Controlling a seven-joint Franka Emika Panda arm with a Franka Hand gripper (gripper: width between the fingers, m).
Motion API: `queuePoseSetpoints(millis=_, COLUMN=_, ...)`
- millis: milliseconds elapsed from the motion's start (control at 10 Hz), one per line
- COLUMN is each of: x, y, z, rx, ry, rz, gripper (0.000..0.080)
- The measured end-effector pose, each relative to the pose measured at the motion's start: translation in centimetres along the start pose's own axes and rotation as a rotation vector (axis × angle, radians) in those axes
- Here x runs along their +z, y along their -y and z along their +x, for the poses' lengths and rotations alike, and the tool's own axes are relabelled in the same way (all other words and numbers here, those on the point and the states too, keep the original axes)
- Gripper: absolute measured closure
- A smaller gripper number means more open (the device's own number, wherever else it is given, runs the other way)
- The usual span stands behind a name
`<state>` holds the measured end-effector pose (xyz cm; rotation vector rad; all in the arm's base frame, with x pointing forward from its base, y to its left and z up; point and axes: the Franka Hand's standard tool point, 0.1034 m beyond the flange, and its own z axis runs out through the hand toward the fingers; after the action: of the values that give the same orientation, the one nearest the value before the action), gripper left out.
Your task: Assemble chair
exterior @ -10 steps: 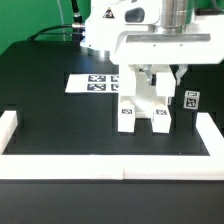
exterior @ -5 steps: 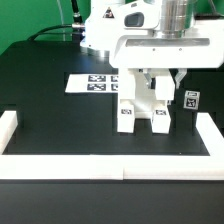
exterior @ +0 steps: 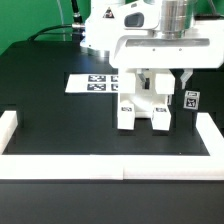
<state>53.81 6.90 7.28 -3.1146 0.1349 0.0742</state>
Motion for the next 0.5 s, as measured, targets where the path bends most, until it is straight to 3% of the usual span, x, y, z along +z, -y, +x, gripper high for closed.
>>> queuePoseSetpoints(millis=100, x=0.0, y=0.0, z=0.0, rx=0.0, ry=0.0, rz=0.0, gripper=0.0213)
queuePoseSetpoints(millis=200, x=0.0, y=0.0, z=0.0, rx=0.0, ry=0.0, rz=0.0, gripper=0.0163)
queuePoseSetpoints(millis=500, x=0.01, y=0.0, z=0.0, rx=0.0, ry=0.0, rz=0.0, gripper=0.015)
